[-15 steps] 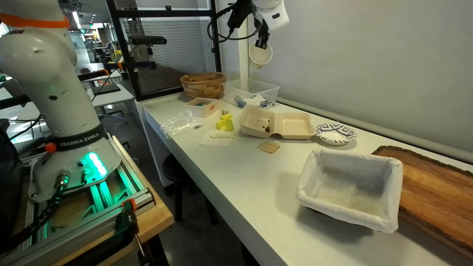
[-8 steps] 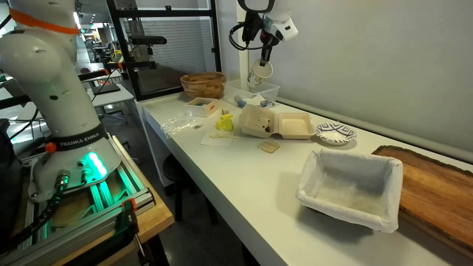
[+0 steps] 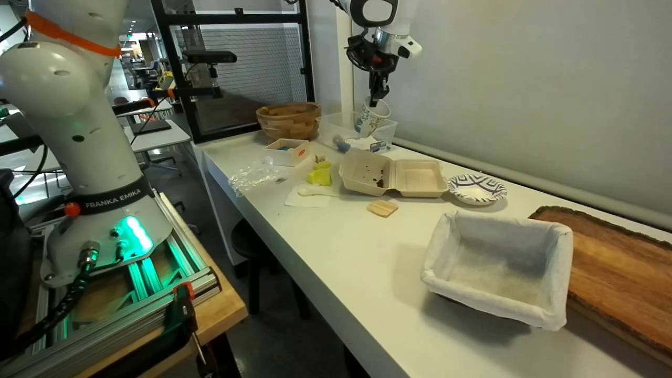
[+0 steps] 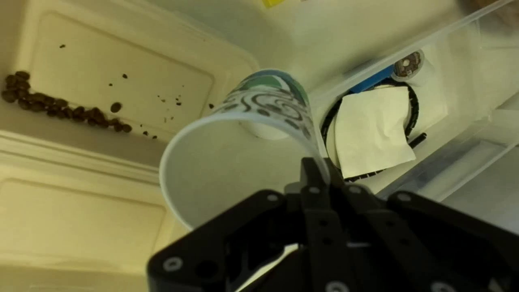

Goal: Pick up the cup, and then pour its contents into the styrofoam pack

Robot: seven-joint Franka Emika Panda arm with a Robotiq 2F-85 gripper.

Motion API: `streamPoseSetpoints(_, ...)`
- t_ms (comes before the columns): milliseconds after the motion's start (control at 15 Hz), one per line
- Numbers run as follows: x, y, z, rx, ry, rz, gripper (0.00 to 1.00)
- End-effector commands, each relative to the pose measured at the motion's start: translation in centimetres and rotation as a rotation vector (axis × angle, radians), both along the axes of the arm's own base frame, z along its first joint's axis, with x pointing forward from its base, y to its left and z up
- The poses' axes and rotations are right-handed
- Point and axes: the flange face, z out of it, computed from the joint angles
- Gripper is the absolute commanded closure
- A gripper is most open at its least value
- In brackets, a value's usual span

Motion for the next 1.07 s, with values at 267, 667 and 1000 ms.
streamPoseSetpoints(267,-0.2,-0.7,-0.1,0.003,0.005,-0.009,0.96)
streamPoseSetpoints(667,1.0,-2.3,0.7,-0.233,-0.03,0.218,0.99)
streamPoseSetpoints(1000,2.3,-0.5,-2.6,-0.248,-0.135,0.441,0.99)
